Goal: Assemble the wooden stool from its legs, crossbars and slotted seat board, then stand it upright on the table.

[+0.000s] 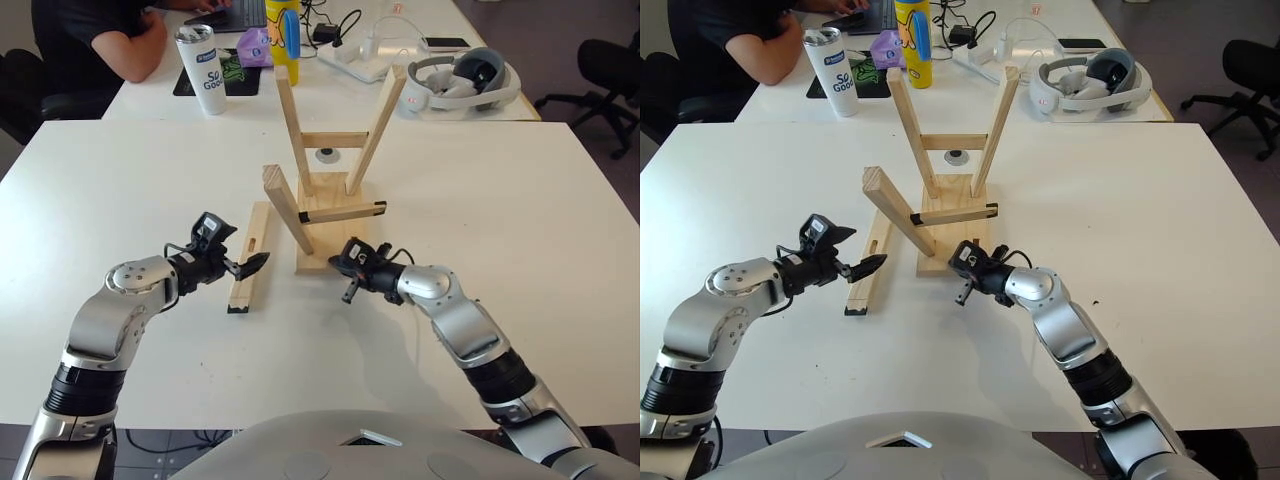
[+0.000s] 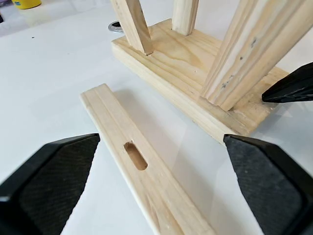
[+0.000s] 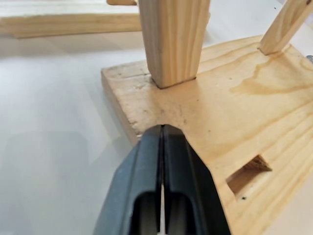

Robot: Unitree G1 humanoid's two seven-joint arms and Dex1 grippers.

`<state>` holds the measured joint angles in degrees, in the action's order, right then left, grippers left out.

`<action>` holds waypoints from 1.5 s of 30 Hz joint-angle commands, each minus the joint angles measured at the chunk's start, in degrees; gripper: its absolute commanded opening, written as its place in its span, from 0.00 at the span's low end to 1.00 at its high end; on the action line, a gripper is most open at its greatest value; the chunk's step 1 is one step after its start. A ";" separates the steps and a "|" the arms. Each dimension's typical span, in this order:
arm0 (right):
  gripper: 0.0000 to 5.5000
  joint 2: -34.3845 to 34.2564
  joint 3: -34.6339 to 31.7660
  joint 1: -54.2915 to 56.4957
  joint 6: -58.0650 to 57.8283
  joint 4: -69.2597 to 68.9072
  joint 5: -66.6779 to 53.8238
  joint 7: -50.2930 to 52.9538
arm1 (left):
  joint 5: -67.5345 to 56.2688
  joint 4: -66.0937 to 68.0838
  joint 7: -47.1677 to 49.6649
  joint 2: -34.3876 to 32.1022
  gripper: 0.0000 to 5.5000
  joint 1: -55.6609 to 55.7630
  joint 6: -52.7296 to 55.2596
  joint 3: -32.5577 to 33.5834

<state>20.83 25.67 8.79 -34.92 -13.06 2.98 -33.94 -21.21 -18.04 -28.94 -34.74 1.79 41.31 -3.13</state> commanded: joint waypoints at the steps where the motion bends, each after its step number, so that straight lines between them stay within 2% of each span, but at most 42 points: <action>1: 0.00 -1.37 0.43 -1.82 -4.15 3.53 0.42 2.06 | 2.18 -2.69 7.72 4.06 0.85 -2.71 4.34 1.87; 10: 0.00 -2.47 -6.50 -4.47 5.74 -2.15 -4.86 2.40 | 1.93 -15.52 25.86 22.98 0.85 -11.49 6.38 7.10; 14: 0.00 -2.73 -8.33 -6.06 6.77 -3.39 -6.27 2.30 | 2.71 -19.21 28.83 26.16 0.85 -12.07 9.32 3.66; 17: 0.00 -2.09 -9.29 -5.30 6.92 -4.27 -9.49 -0.93 | 5.98 -20.93 32.12 27.64 0.85 -17.30 8.43 1.04; 25: 0.00 3.65 -12.06 -6.04 4.06 -7.97 -16.23 -7.75 | 10.21 -18.62 33.35 28.57 0.85 -20.76 5.77 -1.15; 40: 0.00 1.79 -11.84 -8.14 1.92 -12.23 -16.85 -2.55 | 13.20 -10.62 26.93 23.77 0.85 -15.55 5.29 -2.39; 42: 0.00 1.91 -12.31 -8.28 2.01 -12.27 -17.26 -2.28 | 13.01 -10.32 25.55 23.10 0.82 -15.61 5.11 -2.68; 45: 0.07 2.11 -13.72 -9.30 1.47 -12.94 -18.92 -2.38 | 13.63 -10.29 23.85 21.32 0.74 -16.27 4.78 -3.21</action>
<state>22.56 13.69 0.43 -32.72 -24.70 -14.37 -36.59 -8.29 -29.38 -3.73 -11.67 -13.78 45.73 -5.68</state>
